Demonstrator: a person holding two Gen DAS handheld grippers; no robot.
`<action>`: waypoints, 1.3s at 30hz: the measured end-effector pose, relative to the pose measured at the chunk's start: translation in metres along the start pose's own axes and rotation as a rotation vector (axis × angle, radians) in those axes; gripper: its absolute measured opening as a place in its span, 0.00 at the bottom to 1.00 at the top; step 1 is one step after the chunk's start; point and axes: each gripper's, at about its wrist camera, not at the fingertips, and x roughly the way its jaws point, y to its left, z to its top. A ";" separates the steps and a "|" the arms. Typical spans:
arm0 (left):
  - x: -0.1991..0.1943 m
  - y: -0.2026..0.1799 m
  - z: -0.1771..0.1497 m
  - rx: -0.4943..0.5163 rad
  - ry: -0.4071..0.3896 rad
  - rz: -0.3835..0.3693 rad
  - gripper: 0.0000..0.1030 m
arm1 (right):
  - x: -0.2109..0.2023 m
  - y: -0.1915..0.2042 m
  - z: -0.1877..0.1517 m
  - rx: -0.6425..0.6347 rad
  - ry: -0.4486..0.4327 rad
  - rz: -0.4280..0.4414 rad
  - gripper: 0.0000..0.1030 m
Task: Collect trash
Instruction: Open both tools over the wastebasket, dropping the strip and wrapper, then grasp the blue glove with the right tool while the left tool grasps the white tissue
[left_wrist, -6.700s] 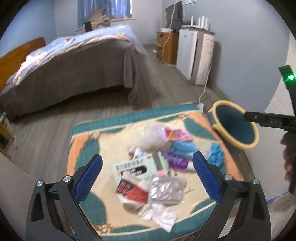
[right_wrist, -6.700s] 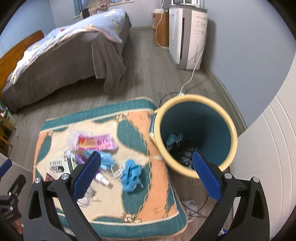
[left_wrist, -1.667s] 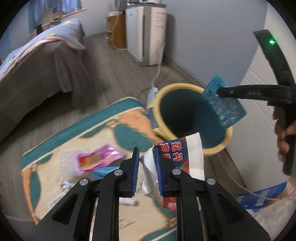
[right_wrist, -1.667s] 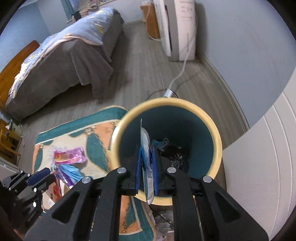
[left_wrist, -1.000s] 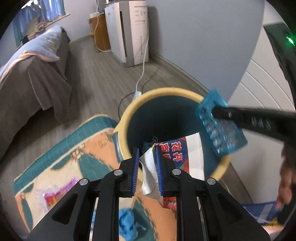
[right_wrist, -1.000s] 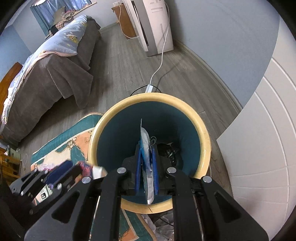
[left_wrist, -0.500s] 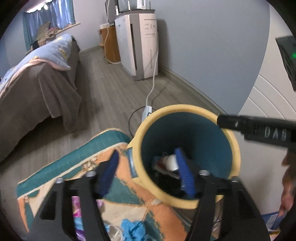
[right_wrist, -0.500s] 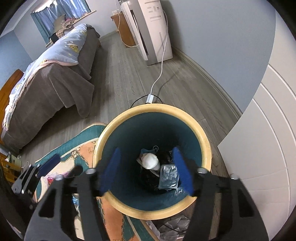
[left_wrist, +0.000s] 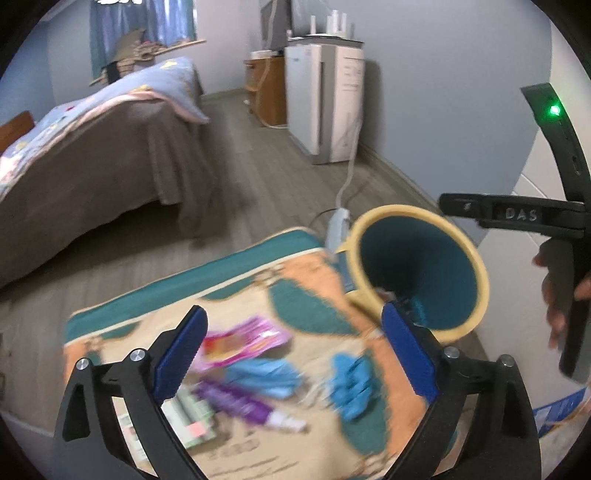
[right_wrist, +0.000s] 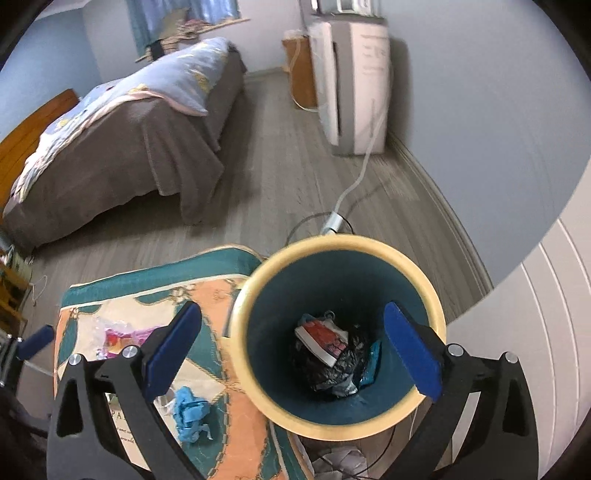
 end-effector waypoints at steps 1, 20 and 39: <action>-0.006 0.007 -0.002 -0.004 0.000 0.015 0.92 | -0.002 0.005 -0.001 -0.005 0.000 0.009 0.94; -0.059 0.136 -0.061 -0.136 -0.004 0.198 0.94 | 0.011 0.094 -0.062 -0.023 0.139 -0.005 0.94; -0.010 0.170 -0.107 -0.206 0.197 0.146 0.94 | 0.083 0.128 -0.110 -0.078 0.350 -0.041 0.90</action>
